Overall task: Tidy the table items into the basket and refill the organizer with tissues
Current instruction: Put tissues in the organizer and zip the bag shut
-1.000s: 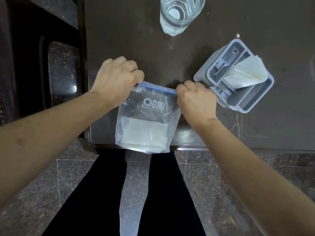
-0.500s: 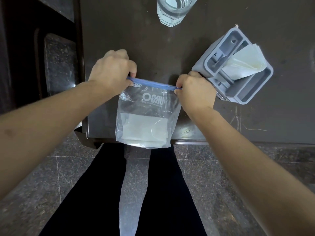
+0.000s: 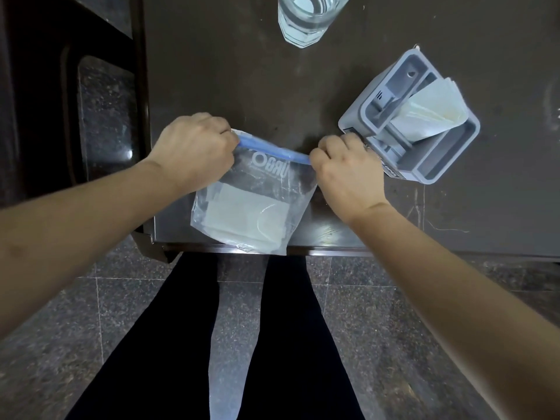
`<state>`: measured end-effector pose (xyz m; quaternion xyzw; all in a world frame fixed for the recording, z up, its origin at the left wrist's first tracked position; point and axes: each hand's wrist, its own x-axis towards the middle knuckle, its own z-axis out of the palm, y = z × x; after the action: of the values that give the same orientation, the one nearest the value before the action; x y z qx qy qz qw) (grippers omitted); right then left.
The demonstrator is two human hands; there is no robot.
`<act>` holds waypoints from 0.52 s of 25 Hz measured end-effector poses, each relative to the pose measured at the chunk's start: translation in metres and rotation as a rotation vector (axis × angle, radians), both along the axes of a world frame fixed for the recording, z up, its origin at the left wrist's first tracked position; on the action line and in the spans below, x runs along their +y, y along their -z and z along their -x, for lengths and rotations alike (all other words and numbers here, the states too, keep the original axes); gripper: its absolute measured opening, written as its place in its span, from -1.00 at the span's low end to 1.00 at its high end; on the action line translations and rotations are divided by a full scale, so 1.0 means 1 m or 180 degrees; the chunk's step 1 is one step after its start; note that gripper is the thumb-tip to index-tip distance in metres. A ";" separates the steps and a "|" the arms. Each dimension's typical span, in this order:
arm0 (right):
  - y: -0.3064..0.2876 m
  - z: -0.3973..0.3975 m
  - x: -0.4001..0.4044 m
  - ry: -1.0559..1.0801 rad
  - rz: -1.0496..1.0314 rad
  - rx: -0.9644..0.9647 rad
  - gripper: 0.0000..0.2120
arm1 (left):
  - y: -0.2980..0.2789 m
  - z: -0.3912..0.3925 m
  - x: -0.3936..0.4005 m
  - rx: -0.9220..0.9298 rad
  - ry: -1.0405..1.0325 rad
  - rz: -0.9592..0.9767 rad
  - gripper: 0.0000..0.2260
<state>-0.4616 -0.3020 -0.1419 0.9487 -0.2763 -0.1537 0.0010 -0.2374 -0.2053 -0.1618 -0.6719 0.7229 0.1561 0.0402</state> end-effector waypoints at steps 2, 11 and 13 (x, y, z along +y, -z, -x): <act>0.000 -0.004 0.003 0.0010 -0.0061 -0.0090 -0.83 | -0.004 0.002 -0.011 -0.0034 -0.0248 -0.0103 -0.92; 0.010 0.009 0.028 -0.0091 0.0102 -0.0146 -0.68 | -0.007 -0.005 -0.030 0.0104 -0.0043 -0.0147 -0.92; 0.003 0.003 0.025 0.0548 -0.0112 -0.0125 -0.65 | -0.004 -0.004 -0.023 0.0106 0.0038 0.0042 -0.94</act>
<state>-0.4649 -0.2770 -0.1447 0.9241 -0.3541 -0.1393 -0.0343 -0.2330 -0.2283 -0.1578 -0.6652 0.7285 0.1622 0.0246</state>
